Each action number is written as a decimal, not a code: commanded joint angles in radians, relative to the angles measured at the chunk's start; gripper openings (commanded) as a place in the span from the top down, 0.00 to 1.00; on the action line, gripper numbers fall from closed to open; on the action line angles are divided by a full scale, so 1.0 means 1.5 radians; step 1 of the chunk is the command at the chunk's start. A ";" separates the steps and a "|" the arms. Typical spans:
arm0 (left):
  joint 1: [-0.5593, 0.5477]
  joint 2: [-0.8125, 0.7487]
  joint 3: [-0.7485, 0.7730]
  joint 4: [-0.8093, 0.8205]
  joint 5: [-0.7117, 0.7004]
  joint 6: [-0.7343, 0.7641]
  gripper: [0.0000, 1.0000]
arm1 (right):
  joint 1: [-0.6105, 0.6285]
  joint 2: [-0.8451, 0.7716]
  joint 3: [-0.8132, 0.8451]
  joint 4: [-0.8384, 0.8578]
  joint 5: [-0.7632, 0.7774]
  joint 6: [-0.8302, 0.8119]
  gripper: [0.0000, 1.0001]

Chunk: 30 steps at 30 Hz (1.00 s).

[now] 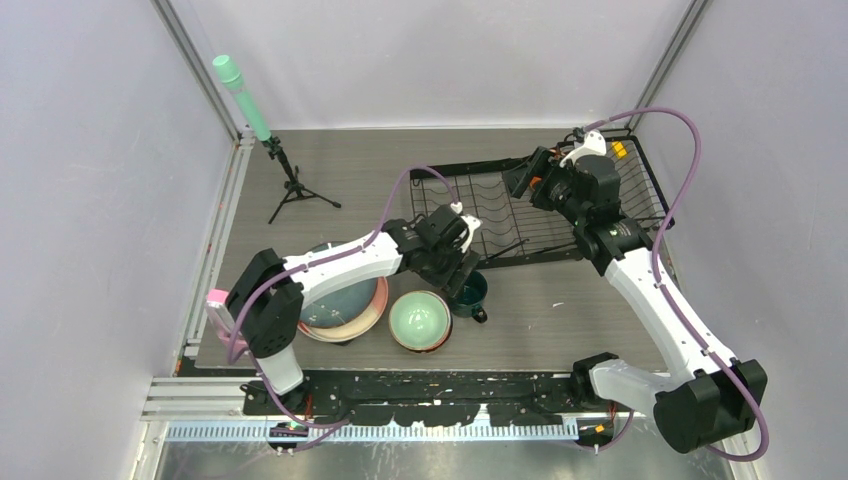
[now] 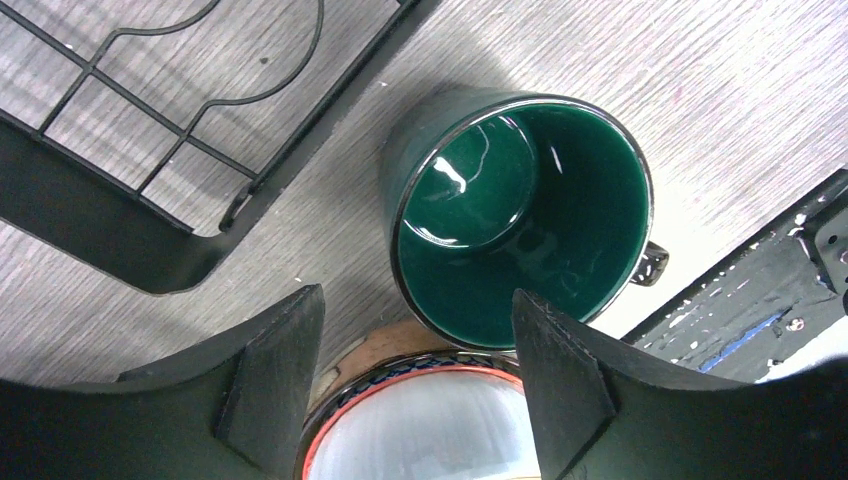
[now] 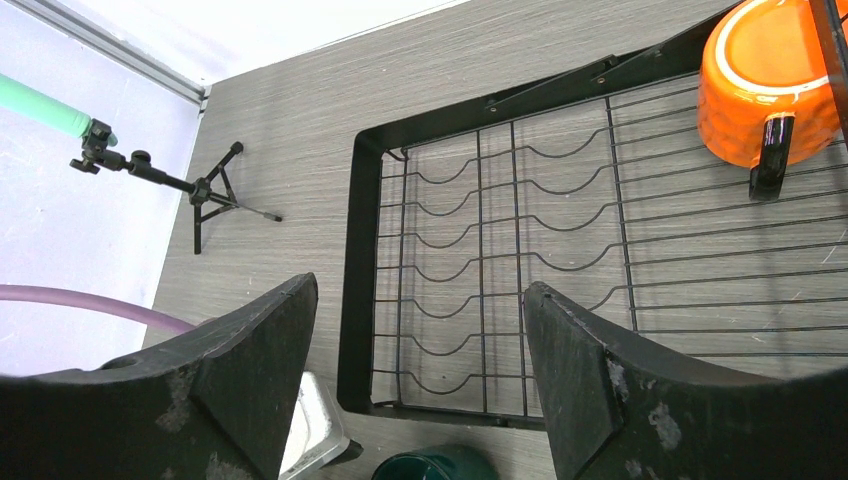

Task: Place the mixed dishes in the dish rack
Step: Pick up the cup at the center of the board.

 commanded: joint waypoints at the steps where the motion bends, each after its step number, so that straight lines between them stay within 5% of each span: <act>1: -0.007 0.005 0.020 0.006 -0.016 -0.024 0.34 | -0.002 -0.001 0.003 0.017 0.011 -0.003 0.19; 22: -0.010 0.049 0.043 0.015 -0.035 -0.058 0.71 | -0.002 0.023 0.008 0.019 0.009 0.011 0.17; 30: -0.011 0.055 0.051 0.003 -0.026 -0.056 0.61 | -0.002 0.033 0.014 0.019 -0.003 0.015 0.16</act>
